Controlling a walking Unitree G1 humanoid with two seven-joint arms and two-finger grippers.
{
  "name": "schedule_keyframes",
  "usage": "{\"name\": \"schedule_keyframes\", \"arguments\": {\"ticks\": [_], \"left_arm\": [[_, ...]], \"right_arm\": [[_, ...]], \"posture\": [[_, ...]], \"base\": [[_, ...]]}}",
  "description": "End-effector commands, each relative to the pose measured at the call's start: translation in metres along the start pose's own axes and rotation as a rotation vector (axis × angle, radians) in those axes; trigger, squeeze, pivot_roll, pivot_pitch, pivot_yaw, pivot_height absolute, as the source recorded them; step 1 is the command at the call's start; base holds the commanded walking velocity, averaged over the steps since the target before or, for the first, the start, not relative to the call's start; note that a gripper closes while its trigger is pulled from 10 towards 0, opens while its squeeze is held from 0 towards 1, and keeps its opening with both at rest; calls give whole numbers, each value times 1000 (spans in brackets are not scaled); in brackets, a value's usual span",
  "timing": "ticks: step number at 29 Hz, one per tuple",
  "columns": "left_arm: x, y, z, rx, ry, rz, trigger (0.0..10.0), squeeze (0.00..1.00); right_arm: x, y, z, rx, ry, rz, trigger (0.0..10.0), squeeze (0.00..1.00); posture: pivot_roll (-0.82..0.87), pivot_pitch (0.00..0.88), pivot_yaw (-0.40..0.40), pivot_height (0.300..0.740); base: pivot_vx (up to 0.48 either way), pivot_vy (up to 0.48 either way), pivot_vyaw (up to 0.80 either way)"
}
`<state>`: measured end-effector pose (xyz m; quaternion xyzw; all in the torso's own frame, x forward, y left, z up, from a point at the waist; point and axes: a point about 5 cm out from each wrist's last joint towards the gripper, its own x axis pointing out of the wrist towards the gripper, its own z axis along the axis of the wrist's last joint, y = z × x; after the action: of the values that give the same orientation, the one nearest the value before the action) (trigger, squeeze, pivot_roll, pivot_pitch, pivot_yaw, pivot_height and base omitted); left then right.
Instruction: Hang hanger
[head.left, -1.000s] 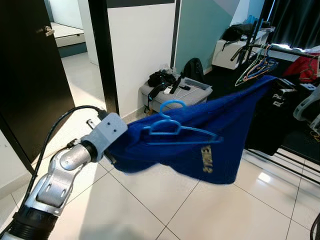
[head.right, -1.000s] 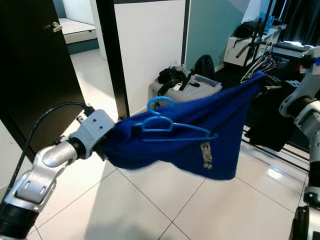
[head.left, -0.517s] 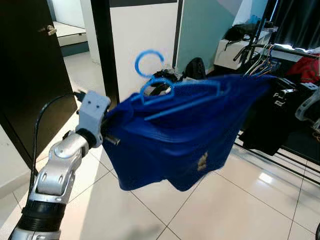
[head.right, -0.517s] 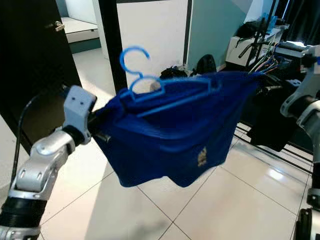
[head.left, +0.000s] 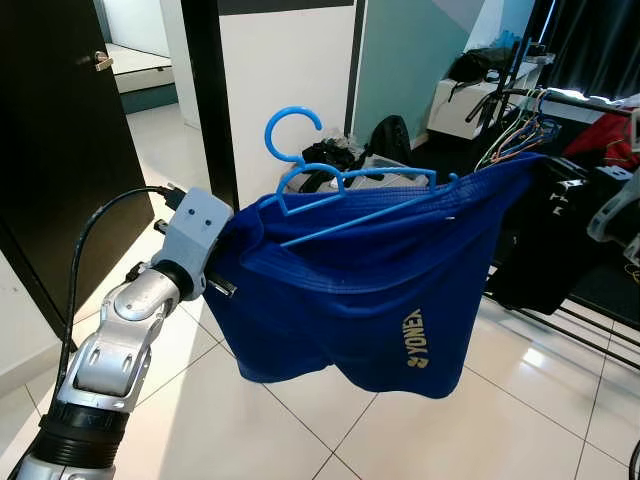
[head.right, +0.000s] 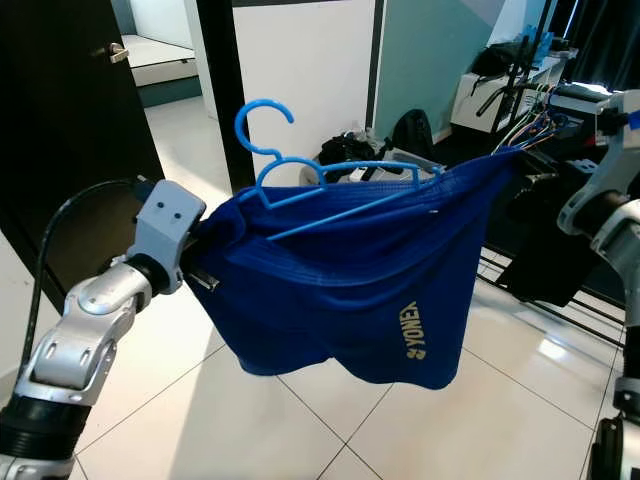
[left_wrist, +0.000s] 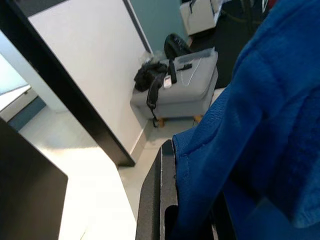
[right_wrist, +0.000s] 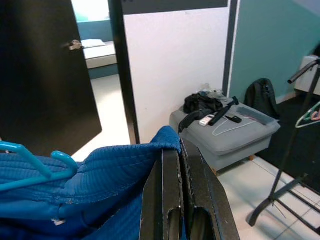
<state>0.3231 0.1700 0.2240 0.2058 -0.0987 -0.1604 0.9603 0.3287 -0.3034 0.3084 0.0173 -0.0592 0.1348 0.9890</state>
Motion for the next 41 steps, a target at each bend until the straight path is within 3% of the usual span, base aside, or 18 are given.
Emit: {"name": "schedule_keyframes", "arguments": {"ticks": [1,6,11,14,21,24,31,41], "left_arm": [[-3,4,5,16,-34,7,0,0],[-5,8,8,44,-55,6,0,0],[-5,6,12,22,-77,-1,0,0],[-4,-3,23,-9,-142,-61,0,0],[-4,-11,22,42,-154,-118,0,0],[-6,-14,27,0,-198,-154,0,0],[-7,-16,29,-9,-207,-174,0,0],[-8,-24,9,153,-99,-222,0,0]], "right_arm": [[2,-3,0,5,-1,-31,0,0],[4,-5,3,15,0,-53,0,0],[4,-7,1,17,8,-66,0,0],[3,-12,-1,27,18,-107,0,0],[5,-11,2,36,3,-98,0,0],[5,-10,2,37,5,-97,0,0],[5,-11,2,35,6,-97,0,0],[10,8,13,25,-25,-2,0,0]], "posture": [[-78,0,-50,740],[-73,0,-52,740],[-74,0,-53,740],[-75,0,-52,740],[-76,0,-49,740],[-77,0,-49,740],[-76,0,-51,740],[-80,0,-46,740]], "base": [[0,0,0],[0,0,0],[0,0,0],[0,0,0],[0,0,0],[0,0,0],[0,0,0],[0,0,0]]}}
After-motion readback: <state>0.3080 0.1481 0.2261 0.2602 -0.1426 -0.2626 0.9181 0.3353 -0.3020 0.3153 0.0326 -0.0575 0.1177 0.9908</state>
